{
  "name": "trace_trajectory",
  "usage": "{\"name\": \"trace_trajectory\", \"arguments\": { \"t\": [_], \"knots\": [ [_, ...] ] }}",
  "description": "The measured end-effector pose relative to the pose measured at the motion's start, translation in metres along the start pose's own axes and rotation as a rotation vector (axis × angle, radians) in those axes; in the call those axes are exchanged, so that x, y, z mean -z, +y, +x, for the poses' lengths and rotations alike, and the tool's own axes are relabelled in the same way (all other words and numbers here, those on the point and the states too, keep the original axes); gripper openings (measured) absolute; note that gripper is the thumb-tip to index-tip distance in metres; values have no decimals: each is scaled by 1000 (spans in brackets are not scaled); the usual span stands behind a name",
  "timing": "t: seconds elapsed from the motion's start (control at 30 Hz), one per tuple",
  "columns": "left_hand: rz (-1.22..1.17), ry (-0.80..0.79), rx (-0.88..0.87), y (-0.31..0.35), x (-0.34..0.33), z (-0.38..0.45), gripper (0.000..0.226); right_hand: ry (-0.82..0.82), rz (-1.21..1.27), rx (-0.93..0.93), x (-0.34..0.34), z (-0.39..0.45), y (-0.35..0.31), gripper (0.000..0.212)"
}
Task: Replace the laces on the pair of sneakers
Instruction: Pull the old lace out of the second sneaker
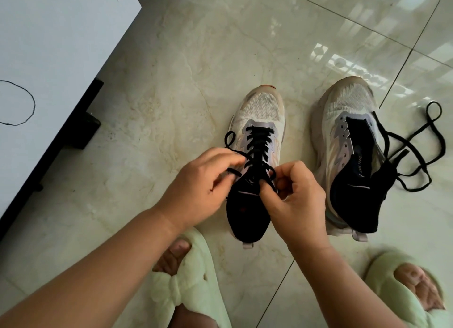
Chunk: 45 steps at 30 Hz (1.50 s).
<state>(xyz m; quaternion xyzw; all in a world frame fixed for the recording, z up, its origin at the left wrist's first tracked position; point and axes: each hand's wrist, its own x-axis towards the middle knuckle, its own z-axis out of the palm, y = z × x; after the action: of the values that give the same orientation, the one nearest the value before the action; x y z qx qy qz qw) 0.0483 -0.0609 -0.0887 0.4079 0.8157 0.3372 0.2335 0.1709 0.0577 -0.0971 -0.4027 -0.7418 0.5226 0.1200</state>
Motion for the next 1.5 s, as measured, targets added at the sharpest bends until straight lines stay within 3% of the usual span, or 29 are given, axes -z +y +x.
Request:
{"name": "trace_trajectory", "arguments": {
  "t": [0.2,0.43,0.6,0.73,0.97,1.1,1.2,1.3,1.4,1.5],
  "knots": [
    [-42,62,-8,2,-1,1,9,8,-8,12,-1,-1,1,19],
    [-65,-52,-24,4,6,5,10,8,-34,29,-1,0,4,23],
    [-86,3,-9,3,7,9,9,27,-41,46,-1,-1,4,21],
    [-159,48,88,2,5,9,9,17,-53,61,0,-2,2,20],
    [68,231,323,-9,10,4,8,-14,81,64,7,2,-5,10],
    [162,114,215,3,8,6,41,-58,206,-79,8,6,-4,10],
    [108,70,33,19,7,8,45,-87,146,-69,9,8,-3,11],
    [172,-12,-90,26,-1,10,42,-134,-12,85,9,10,-4,11],
    [186,41,-101,23,-6,14,37,-181,-238,258,14,17,-2,9],
    [186,67,-118,20,-8,14,41,-178,-420,212,19,26,4,7]
  ]
}}
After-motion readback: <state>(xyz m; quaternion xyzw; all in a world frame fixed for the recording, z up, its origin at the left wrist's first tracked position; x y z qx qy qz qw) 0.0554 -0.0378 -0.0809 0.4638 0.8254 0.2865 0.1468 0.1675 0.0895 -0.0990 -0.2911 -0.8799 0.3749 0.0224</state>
